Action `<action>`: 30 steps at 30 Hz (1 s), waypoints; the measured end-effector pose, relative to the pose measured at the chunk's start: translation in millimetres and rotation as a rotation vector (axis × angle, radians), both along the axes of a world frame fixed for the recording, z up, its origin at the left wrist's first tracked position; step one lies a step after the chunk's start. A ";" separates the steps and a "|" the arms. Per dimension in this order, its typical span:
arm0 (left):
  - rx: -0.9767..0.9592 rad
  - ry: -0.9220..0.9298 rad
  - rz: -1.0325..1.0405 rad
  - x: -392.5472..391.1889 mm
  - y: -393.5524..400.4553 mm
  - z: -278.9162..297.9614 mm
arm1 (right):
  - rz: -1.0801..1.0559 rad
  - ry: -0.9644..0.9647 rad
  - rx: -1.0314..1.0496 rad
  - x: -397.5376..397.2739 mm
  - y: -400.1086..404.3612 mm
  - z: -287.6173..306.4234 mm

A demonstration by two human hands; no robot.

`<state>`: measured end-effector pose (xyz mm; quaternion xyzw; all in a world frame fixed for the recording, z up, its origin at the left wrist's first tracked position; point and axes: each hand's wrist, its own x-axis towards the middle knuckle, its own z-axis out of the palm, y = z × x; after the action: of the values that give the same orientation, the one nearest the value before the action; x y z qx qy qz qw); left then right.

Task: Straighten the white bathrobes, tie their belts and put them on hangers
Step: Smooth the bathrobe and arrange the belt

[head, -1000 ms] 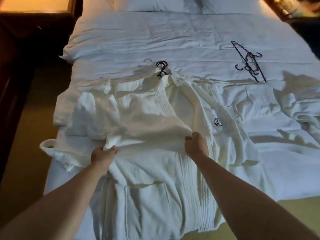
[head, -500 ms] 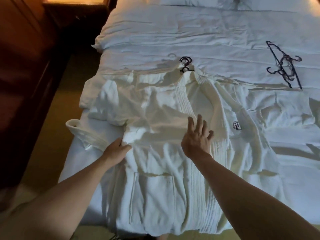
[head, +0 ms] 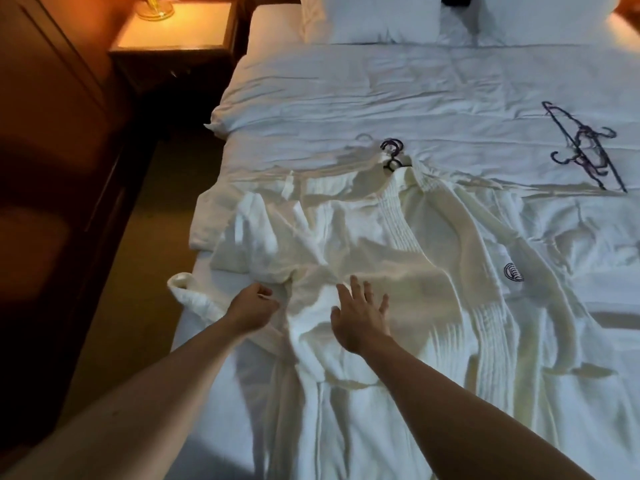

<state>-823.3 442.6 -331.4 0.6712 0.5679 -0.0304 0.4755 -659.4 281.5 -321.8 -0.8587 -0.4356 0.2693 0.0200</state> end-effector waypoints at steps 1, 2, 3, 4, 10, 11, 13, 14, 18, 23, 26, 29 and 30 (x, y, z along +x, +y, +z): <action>0.021 -0.009 -0.004 -1.7 12.7 -2.1 | -0.024 0.029 0.013 -6.6 14.4 0.0; 0.047 -0.012 -0.024 -5.0 31.3 -4.1 | -0.061 0.046 0.029 -15.4 33.3 -1.3; 0.077 -0.015 -0.048 -7.3 45.2 -3.6 | -0.096 0.056 0.048 -22.4 46.9 -2.2; 0.100 -0.013 -0.074 -9.0 59.3 -3.5 | -0.122 0.054 0.066 -27.9 60.5 -2.8; 0.048 0.029 -0.309 -38.8 143.9 7.2 | -0.302 0.039 0.040 -63.3 125.2 -4.0; 0.036 0.042 -0.362 -42.6 159.8 10.3 | -0.337 0.036 0.053 -70.6 133.7 -2.2; 0.050 0.066 -0.418 -47.2 178.5 11.8 | -0.402 0.044 0.140 -86.3 141.3 6.7; 0.065 0.082 -0.430 -49.7 184.9 11.8 | -0.435 0.041 0.209 -94.6 144.1 11.1; 0.038 0.111 -0.458 -58.2 190.1 25.7 | -0.556 0.080 0.345 -117.7 154.6 32.2; 0.091 0.066 -0.496 -49.7 199.3 48.6 | -0.953 0.410 0.229 -113.1 164.9 36.8; 0.145 0.014 -0.501 -30.4 212.9 54.9 | -1.147 0.594 0.170 -109.5 169.0 25.4; 0.136 -0.002 -0.576 -12.0 230.1 47.1 | -1.539 0.733 0.316 -125.3 171.6 13.1; 0.148 -0.015 -0.634 -0.4 242.0 42.4 | -1.668 0.716 0.424 -130.6 177.2 8.1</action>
<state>-823.6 684.6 -289.0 0.8474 0.3281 -0.1308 0.3965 -790.0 458.6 -313.7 -0.7381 0.3141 0.3314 0.4967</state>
